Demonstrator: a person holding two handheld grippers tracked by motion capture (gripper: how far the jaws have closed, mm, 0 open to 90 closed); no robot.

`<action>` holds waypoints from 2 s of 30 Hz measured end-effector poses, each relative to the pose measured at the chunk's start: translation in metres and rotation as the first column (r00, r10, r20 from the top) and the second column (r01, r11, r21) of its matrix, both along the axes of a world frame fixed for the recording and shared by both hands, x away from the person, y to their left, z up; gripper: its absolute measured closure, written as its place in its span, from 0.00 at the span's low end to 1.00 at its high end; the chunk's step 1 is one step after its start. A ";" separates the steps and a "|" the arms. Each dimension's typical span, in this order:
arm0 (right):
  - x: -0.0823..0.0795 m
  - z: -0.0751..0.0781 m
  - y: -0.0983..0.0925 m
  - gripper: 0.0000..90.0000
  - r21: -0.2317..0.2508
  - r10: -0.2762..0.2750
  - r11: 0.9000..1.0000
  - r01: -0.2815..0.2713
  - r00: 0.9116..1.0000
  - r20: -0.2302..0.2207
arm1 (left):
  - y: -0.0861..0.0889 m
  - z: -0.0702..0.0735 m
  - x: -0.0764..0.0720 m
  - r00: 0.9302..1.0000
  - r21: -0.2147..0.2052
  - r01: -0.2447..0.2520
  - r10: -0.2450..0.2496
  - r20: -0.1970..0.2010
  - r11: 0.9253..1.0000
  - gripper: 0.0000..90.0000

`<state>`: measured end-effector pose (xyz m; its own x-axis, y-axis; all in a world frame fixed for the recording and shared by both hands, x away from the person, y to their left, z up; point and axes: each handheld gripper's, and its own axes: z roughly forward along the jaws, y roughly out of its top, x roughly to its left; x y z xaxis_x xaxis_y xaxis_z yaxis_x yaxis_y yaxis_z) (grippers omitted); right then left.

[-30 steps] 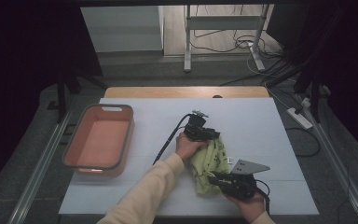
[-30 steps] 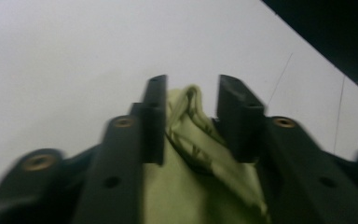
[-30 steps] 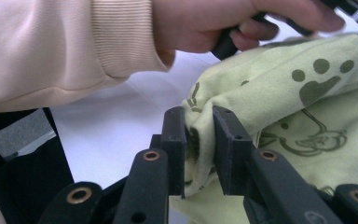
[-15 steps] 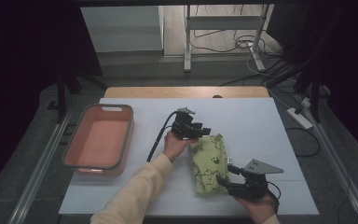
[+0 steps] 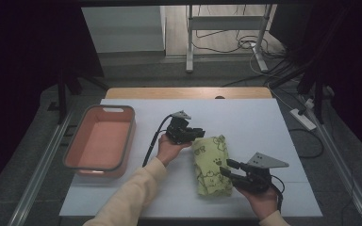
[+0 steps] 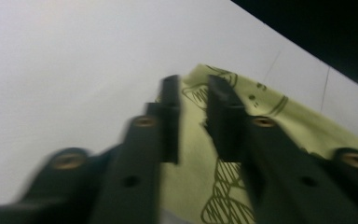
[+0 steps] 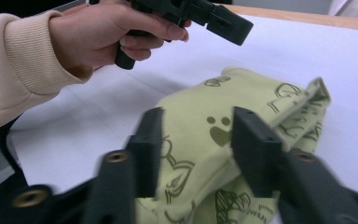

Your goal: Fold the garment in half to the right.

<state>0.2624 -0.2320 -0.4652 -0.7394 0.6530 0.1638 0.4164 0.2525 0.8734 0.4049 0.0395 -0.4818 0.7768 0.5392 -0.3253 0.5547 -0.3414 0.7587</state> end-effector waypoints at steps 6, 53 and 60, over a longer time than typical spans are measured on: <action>0.015 0.002 0.009 0.95 -0.067 0.031 0.997 -0.031 0.999 -0.015 | -0.001 -0.002 -0.001 1.000 0.017 0.017 -0.017 -0.009 1.000 0.98; 0.004 -0.046 0.014 0.99 -0.242 0.149 0.947 -0.209 0.958 -0.247 | -0.033 -0.046 0.002 0.994 0.118 0.050 -0.038 -0.102 0.992 0.98; 0.003 -0.043 0.015 0.99 -0.246 0.167 0.944 -0.221 0.960 -0.223 | -0.033 -0.039 -0.002 0.996 0.137 0.048 -0.037 -0.080 0.989 0.98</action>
<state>0.2654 -0.2172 -0.5080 -0.8266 0.5398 0.1593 0.4926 0.5569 0.6688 0.4029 0.0062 -0.5209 0.7757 0.5501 -0.3092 0.5922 -0.4653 0.6578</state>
